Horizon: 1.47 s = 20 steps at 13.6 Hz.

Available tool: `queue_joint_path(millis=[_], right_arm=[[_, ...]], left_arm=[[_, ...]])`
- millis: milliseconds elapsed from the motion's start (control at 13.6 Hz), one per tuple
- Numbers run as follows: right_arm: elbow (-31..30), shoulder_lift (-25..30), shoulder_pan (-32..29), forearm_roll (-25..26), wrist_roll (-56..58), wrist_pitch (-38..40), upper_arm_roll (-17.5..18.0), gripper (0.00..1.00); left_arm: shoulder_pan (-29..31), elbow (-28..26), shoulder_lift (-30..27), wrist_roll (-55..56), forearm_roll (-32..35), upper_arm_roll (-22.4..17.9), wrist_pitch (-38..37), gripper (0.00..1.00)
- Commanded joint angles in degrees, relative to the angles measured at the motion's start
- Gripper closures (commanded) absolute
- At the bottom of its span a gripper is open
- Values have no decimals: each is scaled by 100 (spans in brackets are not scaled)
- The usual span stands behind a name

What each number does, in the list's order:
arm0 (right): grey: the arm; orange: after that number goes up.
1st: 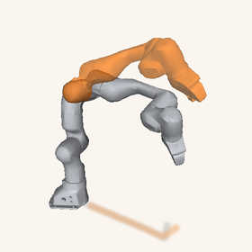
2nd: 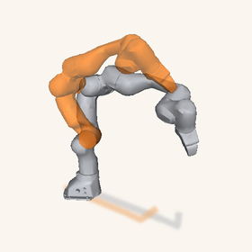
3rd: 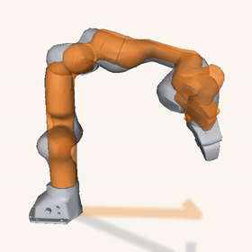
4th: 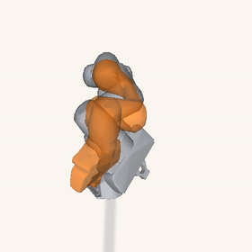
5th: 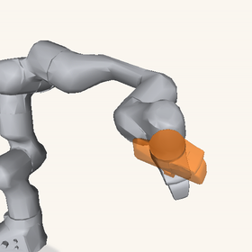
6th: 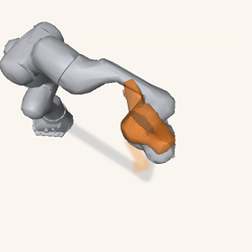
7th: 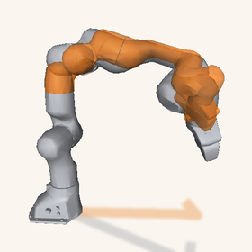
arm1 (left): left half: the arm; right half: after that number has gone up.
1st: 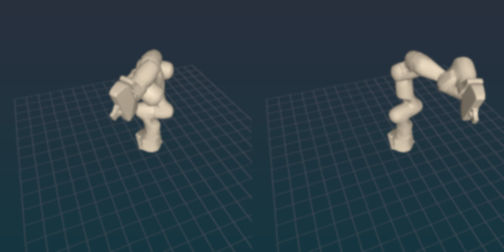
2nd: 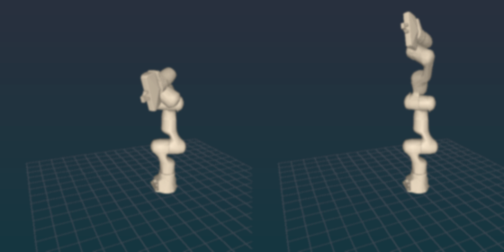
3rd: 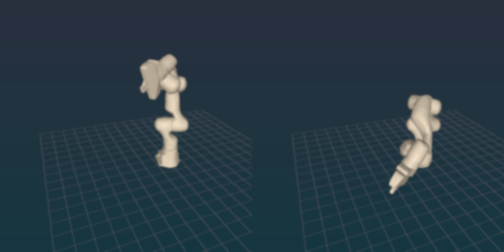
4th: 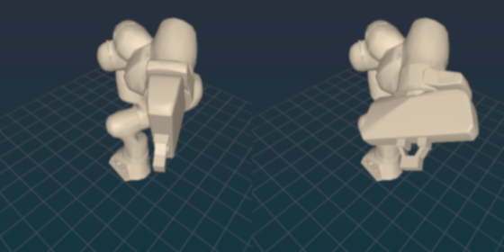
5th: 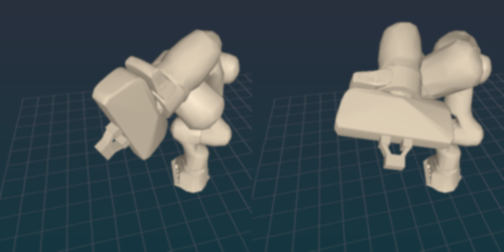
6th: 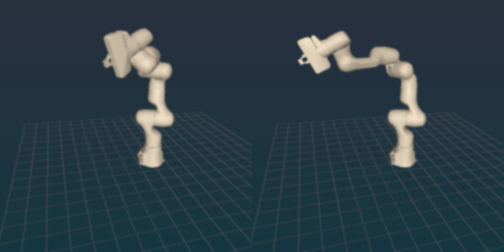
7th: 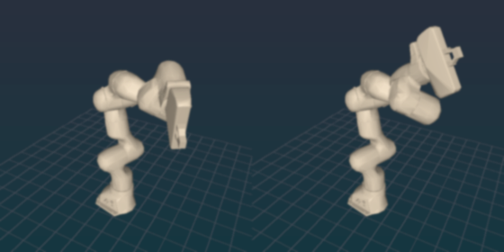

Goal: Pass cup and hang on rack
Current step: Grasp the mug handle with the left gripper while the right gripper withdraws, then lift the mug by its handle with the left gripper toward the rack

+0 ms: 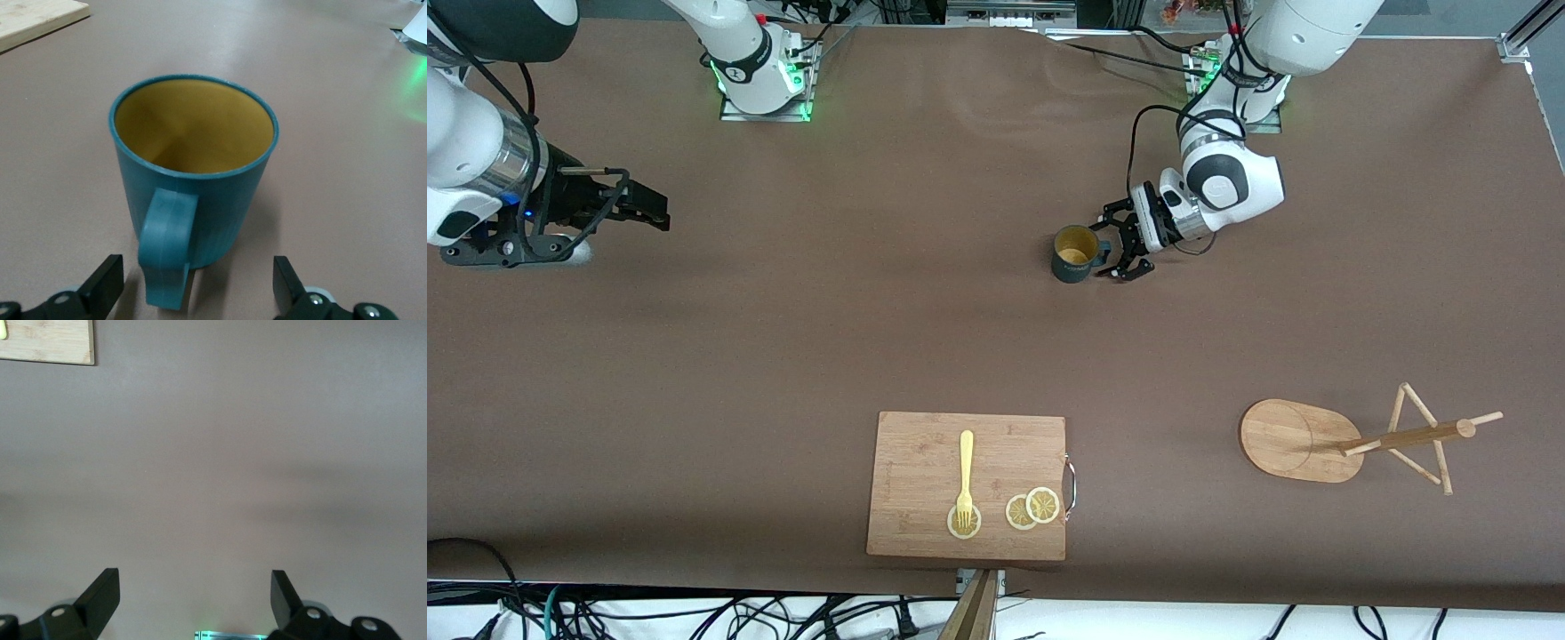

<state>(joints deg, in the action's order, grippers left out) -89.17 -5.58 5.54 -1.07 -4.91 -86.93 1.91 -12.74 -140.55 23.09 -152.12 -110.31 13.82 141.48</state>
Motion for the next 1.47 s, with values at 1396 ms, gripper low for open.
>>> queue_joint_path(millis=[1396], right_arm=[[-135, 127, -62, 458, -10, -333, 187, 0]], left_arm=[[1773, 1677, -1387, 9044, 4974, -1573, -3736, 100]])
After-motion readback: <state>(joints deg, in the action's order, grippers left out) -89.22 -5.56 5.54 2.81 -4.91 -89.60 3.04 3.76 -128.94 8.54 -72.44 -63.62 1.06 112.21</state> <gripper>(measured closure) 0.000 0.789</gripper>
